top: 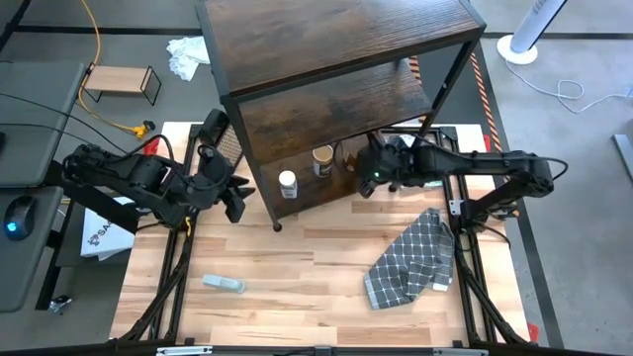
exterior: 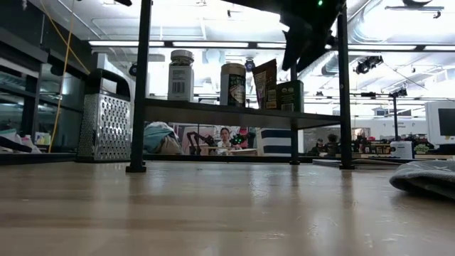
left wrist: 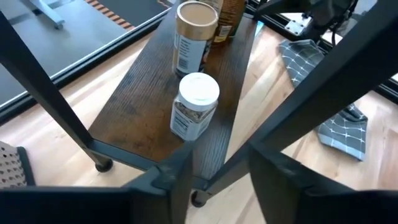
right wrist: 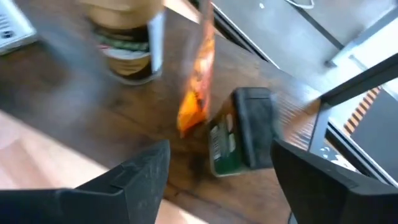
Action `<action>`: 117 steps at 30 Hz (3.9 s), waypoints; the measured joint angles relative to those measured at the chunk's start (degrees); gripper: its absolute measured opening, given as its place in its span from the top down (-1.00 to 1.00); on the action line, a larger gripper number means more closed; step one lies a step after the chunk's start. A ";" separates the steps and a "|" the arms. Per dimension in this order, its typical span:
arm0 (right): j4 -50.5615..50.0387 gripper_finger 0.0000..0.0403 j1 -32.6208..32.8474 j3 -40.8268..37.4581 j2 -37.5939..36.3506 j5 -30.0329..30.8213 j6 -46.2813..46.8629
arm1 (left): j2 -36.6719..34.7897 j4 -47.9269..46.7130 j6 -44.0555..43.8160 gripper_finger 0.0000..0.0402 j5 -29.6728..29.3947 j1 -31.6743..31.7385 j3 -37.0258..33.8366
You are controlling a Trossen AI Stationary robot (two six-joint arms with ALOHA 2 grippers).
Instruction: Shelf spices
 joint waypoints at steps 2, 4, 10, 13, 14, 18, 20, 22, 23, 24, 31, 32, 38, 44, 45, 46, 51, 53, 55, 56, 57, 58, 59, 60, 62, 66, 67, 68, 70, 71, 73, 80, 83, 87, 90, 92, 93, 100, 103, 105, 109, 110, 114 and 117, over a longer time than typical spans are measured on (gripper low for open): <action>-0.14 -0.39 -1.43 0.00 0.59 -0.66 -0.67 | 0.00 -0.11 -0.02 0.12 0.00 0.22 0.00; -0.60 -0.39 -2.70 0.00 0.66 -2.05 -1.61 | 0.00 -0.13 -0.09 0.03 0.14 0.24 0.00; 0.50 -0.39 -6.19 0.00 0.80 -4.78 -4.83 | 0.01 -0.15 -0.07 -0.10 0.31 0.26 0.00; 1.84 -0.39 -8.14 0.01 1.53 -8.41 -6.45 | 0.02 -0.15 -0.16 -0.11 0.69 0.26 0.00; 2.11 -0.39 -8.56 0.00 1.87 -9.10 -6.86 | 0.02 -0.15 -0.41 -0.11 0.90 0.26 0.00; 2.39 -0.39 -9.64 0.02 3.30 -10.72 -9.20 | 0.02 -0.13 -2.26 -0.11 1.12 0.26 0.00; 2.58 -0.39 -10.22 0.02 4.24 -12.87 -10.80 | 0.02 -0.13 -2.60 -0.11 1.15 0.26 0.00; 2.50 -0.39 -10.50 0.02 5.41 -13.65 -11.90 | 0.02 -0.13 -2.62 -0.11 1.16 0.26 0.00; 2.49 -0.39 -10.68 0.02 5.94 -13.76 -12.33 | 0.02 -0.13 -2.62 -0.11 1.16 0.26 0.00; 2.55 -0.39 -10.81 0.02 6.40 -13.78 -12.88 | 0.02 -0.13 -2.62 -0.11 1.16 0.26 0.00; 2.12 -0.06 -10.57 0.01 6.43 -14.40 -12.73 | 0.02 -0.13 -2.60 -0.11 0.77 0.26 -0.01; 1.54 0.07 -10.33 0.00 5.87 -14.51 -12.48 | 0.02 -0.14 -2.29 -0.11 0.69 0.26 0.00; -5.52 0.46 -7.87 0.00 0.60 -15.27 -8.98 | -0.67 -0.12 1.99 -0.11 0.31 0.26 0.00; -12.57 0.46 -1.39 0.00 -8.21 -21.14 1.00 | -3.00 0.01 5.70 -0.11 -1.09 0.26 0.00; -13.27 0.46 0.58 0.00 -9.52 -22.03 4.07 | -3.33 -0.02 6.01 -0.11 -1.12 0.26 0.00; -13.19 0.46 2.85 0.00 -10.58 -22.29 7.03 | -3.77 -0.04 6.46 -0.11 -1.18 0.26 0.00; -12.54 0.46 16.07 0.02 -10.35 -18.75 17.87 | -4.72 -0.88 7.93 -0.11 -0.50 0.22 0.00; -11.41 0.46 19.48 0.02 -9.28 -15.89 19.66 | -4.99 -1.66 8.14 -0.11 -0.70 0.24 -0.02; -9.16 0.46 20.68 0.02 -8.20 -14.45 20.62 | -5.05 -1.89 8.52 -0.11 -0.81 0.24 -0.01; -7.25 0.46 21.03 0.02 -7.50 -14.31 20.46 | -5.05 -1.86 8.41 -0.11 -0.83 0.24 0.00; -4.96 0.46 21.27 0.02 -6.97 -14.29 19.75 | -5.05 -1.86 8.07 -0.11 -0.83 0.24 -0.01; -2.62 0.46 21.71 0.02 -6.31 -14.30 18.38 | -5.03 -1.83 7.60 -0.11 -0.81 0.24 0.00; -0.30 0.46 22.33 0.02 -5.74 -14.44 16.72 | -5.03 -1.79 6.97 -0.11 -0.83 0.24 0.00; 1.71 0.46 22.98 0.02 -5.09 -15.15 14.77 | -5.03 -1.61 6.04 -0.11 -0.84 0.24 0.00; 4.46 0.46 24.23 0.02 -3.40 -17.03 9.93 | -5.03 -0.87 3.88 -0.11 -0.85 0.24 -0.01; 5.20 0.46 27.36 0.02 2.17 -19.56 0.37 | -5.01 0.38 -1.29 -0.11 -0.72 0.11 0.00; 6.04 0.46 28.18 0.00 3.69 -19.58 -1.94 | -4.98 0.72 -2.11 -0.11 -0.72 0.11 -0.01; 7.65 0.46 28.94 0.00 5.17 -19.61 -4.39 | -4.90 0.68 -2.91 -0.11 -0.76 0.09 0.00; 12.12 0.46 30.16 0.00 8.30 -19.63 -8.63 | -4.76 0.62 -4.01 -0.11 -0.82 0.11 0.00; 14.39 0.46 30.60 0.00 9.89 -19.71 -10.44 | -4.60 0.59 -4.19 -0.11 -0.83 0.10 0.00; 18.86 0.46 30.82 0.00 13.05 -19.76 -12.97 | -4.29 0.56 -4.26 -0.11 -0.84 0.09 0.00; 26.14 0.28 29.38 0.00 21.60 -19.76 -10.88 | -2.87 0.49 -3.87 -0.11 -0.87 0.09 0.00; 26.17 0.14 29.36 0.00 23.75 -18.60 -9.02 | -2.28 0.44 -1.74 -0.11 -0.70 0.09 0.00; 26.24 -0.01 29.29 0.00 24.45 -18.47 -8.63 | -2.23 0.39 1.50 -0.11 3.48 0.09 0.00; 25.32 -0.10 29.01 0.39 24.46 -18.47 -6.42 | -2.27 0.38 2.86 -0.11 5.37 0.04 0.00; 22.26 -0.15 28.79 2.43 24.53 -17.96 -5.98 | -2.34 0.38 3.18 -0.11 5.51 0.04 0.00; 20.30 -0.17 28.79 4.00 24.53 -17.04 -5.16 | -2.38 0.38 3.51 -0.11 5.49 0.04 -0.01; -8.67 -0.24 28.88 21.10 24.40 -4.62 6.16 | -2.38 0.38 7.39 -0.11 5.01 0.04 0.00; -26.24 -0.24 30.13 25.97 24.36 1.32 22.87 | -2.36 0.35 7.92 -0.11 4.58 0.07 -0.02; -38.29 -0.24 31.65 27.71 24.38 4.41 36.40 | -2.36 0.33 8.99 -0.11 3.98 0.07 -0.02; -36.81 -0.24 33.79 22.30 20.59 7.24 55.69 | -2.36 0.43 10.37 -0.11 2.30 0.10 -0.02; -38.50 -0.24 33.51 20.91 19.88 7.41 61.12 | -2.38 0.56 10.44 -0.11 2.05 0.09 -0.01; -38.50 -0.24 30.29 11.01 17.13 9.60 74.70 | -2.36 0.85 9.08 -0.11 2.23 0.09 -0.02; -38.62 -0.24 27.50 5.92 13.30 13.27 80.95 | -2.36 0.77 9.00 -0.11 2.21 0.09 -0.02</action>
